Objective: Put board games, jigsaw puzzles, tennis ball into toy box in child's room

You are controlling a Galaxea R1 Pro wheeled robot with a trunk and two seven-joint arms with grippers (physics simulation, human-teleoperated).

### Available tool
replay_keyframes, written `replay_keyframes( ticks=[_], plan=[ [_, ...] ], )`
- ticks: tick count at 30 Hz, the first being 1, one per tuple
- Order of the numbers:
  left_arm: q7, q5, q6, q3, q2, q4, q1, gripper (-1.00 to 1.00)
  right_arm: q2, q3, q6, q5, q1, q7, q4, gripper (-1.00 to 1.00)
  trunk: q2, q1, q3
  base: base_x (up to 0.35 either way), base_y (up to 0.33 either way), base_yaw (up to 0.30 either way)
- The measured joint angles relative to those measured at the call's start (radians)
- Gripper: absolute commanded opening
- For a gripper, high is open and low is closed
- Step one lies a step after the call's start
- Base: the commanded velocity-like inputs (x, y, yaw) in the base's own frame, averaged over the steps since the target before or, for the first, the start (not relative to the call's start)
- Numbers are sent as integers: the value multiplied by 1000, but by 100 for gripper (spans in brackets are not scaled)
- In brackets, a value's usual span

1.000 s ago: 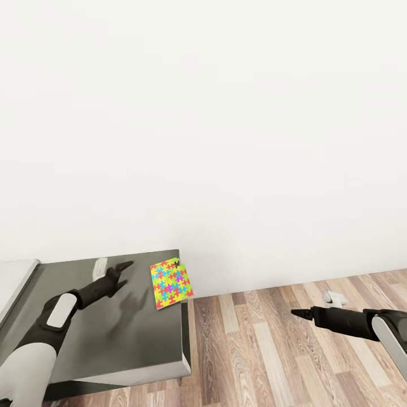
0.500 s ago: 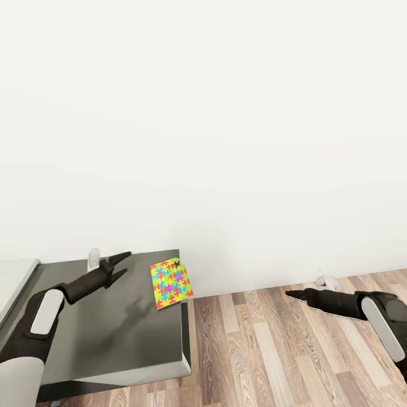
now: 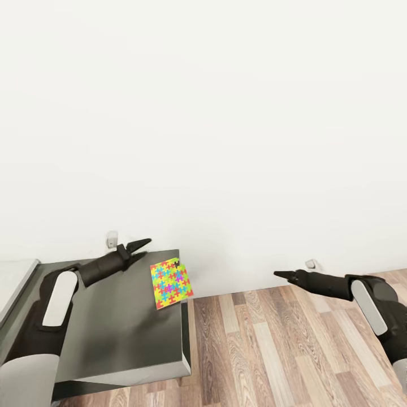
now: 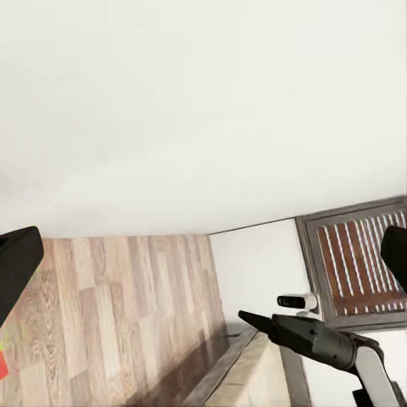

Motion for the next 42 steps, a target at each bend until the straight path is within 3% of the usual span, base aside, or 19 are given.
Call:
replay_keyframes(
  ticks=[6,10,16,21,25,27,33,42],
  plan=[
    [9,6,9,-55,-11,-66,-4,100,3,0,5,3,-12,71,24,100,0,0,0,0,0,0],
    [16,7,11,-78,-17,-86,-5,100,4,-2,8,1,-25,73,70,100,0,0,0,0,0,0],
    [33,15,17,-102,-23,-107,-6,100,19,-3,9,-4,-97,64,203,100,0,0,0,0,0,0],
    [43,57,17,-113,-23,-111,-7,100,55,2,6,-1,-160,57,328,100,-7,4,-3,0,0,0],
    [46,95,17,-118,-19,-108,-7,100,65,4,6,-2,-174,61,361,100,-35,19,-16,0,0,0],
    [48,132,17,-122,-17,-105,-7,100,71,5,5,-3,-182,74,379,100,-49,27,-22,0,0,0],
    [50,177,17,-132,-15,-108,-8,100,76,7,5,-4,-193,129,399,100,-91,50,-41,0,0,0],
    [50,200,17,-143,-14,-110,-13,100,72,7,3,3,-202,224,416,100,-154,84,-69,0,0,0]
  ],
)
